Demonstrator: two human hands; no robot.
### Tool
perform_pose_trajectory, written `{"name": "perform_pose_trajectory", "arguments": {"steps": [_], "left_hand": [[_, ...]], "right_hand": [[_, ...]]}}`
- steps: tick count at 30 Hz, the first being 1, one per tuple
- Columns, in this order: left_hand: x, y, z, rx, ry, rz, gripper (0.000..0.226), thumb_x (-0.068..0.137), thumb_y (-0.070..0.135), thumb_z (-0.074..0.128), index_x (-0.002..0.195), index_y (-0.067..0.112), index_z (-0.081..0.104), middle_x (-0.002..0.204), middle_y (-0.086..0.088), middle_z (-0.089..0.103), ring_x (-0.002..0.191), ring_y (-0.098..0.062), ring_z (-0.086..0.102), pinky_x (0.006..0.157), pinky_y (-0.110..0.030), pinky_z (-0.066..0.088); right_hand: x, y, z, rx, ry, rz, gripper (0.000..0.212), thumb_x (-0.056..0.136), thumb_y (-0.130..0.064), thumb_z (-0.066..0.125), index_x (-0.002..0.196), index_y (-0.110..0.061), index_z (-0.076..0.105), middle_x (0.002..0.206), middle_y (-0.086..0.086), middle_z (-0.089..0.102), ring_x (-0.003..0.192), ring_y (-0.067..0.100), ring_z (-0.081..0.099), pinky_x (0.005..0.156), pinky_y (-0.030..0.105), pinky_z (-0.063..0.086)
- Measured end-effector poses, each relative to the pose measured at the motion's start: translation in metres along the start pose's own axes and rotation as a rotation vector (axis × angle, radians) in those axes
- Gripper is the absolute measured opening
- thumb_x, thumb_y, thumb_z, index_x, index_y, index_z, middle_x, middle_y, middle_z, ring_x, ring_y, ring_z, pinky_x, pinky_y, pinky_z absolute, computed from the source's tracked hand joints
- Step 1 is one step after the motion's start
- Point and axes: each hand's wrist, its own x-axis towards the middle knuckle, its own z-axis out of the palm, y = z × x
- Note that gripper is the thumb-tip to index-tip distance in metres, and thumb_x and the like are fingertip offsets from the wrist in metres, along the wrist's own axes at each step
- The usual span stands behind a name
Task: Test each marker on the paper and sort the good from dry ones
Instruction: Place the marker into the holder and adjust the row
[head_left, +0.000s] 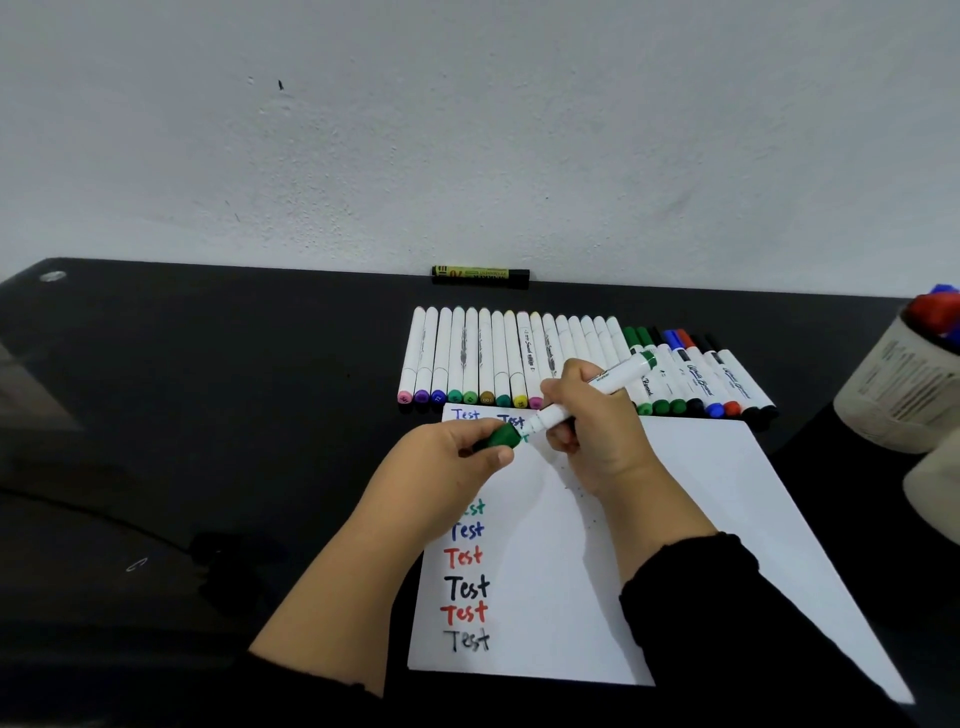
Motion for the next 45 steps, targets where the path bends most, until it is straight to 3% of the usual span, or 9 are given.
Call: {"name": "perform_pose_trajectory", "arguments": {"steps": [8,11,14,20,26,32,38,42,45], "left_hand": [[-0.001,0.004,0.003,0.039,-0.031,0.006,0.037,0.089,0.037,0.059,0.126,0.038,0.055,0.090,0.014,0.063,0.081,-0.010,0.064,0.069,-0.024,0.052],[0.000,0.003,0.002,-0.080,0.015,-0.003,0.035,0.087,0.034,0.063,0.122,0.035,0.059,0.089,0.016,0.064,0.083,-0.009,0.064,0.067,-0.024,0.052],[0.001,0.003,0.001,-0.128,0.056,-0.006,0.029,0.085,0.034,0.066,0.114,0.037,0.063,0.085,0.018,0.064,0.079,-0.002,0.059,0.061,-0.017,0.045],[0.001,0.004,0.001,-0.178,0.050,-0.013,0.011,0.084,0.033,0.066,0.091,0.041,0.062,0.072,0.018,0.064,0.067,0.000,0.056,0.051,-0.011,0.044],[0.001,0.008,0.009,-0.193,0.109,-0.004,0.022,0.089,0.030,0.061,0.110,0.035,0.065,0.082,0.010,0.066,0.071,-0.013,0.060,0.057,-0.025,0.048],[0.004,0.010,0.015,-0.102,0.159,0.004,0.028,0.091,0.032,0.057,0.118,0.033,0.062,0.079,0.014,0.059,0.065,-0.005,0.051,0.051,-0.017,0.038],[0.005,0.010,0.014,-0.033,0.149,0.008,0.032,0.091,0.033,0.057,0.122,0.032,0.060,0.078,0.019,0.054,0.075,-0.002,0.052,0.062,-0.016,0.043],[0.005,0.009,0.008,-0.040,0.122,-0.006,0.024,0.089,0.034,0.060,0.113,0.036,0.063,0.079,0.016,0.059,0.075,-0.002,0.055,0.068,-0.020,0.046],[0.005,0.007,0.005,-0.067,0.102,-0.003,0.015,0.087,0.035,0.062,0.102,0.039,0.065,0.078,0.013,0.063,0.071,-0.001,0.055,0.064,-0.019,0.046]], "right_hand": [[-0.003,0.003,0.003,-0.077,-0.050,0.007,0.043,0.086,0.000,0.056,0.053,-0.016,0.034,0.049,0.002,0.032,0.039,0.010,0.027,0.040,0.018,0.022],[-0.005,0.001,0.004,-0.075,-0.100,-0.008,0.037,0.085,-0.026,0.064,0.060,-0.014,0.040,0.049,0.004,0.036,0.040,0.011,0.029,0.040,0.019,0.024],[-0.007,-0.004,0.004,-0.018,-0.123,0.005,0.041,0.073,-0.050,0.055,0.065,-0.010,0.048,0.043,0.002,0.041,0.038,0.010,0.031,0.040,0.018,0.025],[-0.004,-0.006,0.008,-0.038,-0.022,-0.002,0.029,0.094,-0.016,0.053,0.067,-0.013,0.043,0.052,0.004,0.043,0.036,0.008,0.036,0.038,0.018,0.029],[-0.003,-0.011,0.013,-0.045,0.090,0.049,0.028,0.088,-0.002,0.046,0.064,-0.014,0.039,0.061,0.012,0.042,0.036,0.010,0.034,0.039,0.018,0.026],[-0.004,-0.011,0.016,-0.039,0.145,0.132,0.027,0.087,-0.002,0.044,0.064,-0.016,0.039,0.064,0.008,0.039,0.039,0.010,0.031,0.038,0.018,0.026],[-0.004,-0.006,0.017,0.001,0.155,0.192,0.024,0.089,-0.005,0.043,0.068,-0.017,0.041,0.066,0.007,0.038,0.042,0.011,0.030,0.037,0.017,0.024],[-0.005,-0.011,0.016,-0.024,0.101,0.209,0.020,0.091,-0.009,0.046,0.072,-0.014,0.042,0.060,0.007,0.036,0.039,0.011,0.029,0.037,0.017,0.025],[-0.006,-0.013,0.016,-0.071,0.064,0.216,0.031,0.093,-0.028,0.056,0.069,-0.012,0.045,0.048,0.005,0.038,0.037,0.011,0.030,0.037,0.016,0.026]]}}
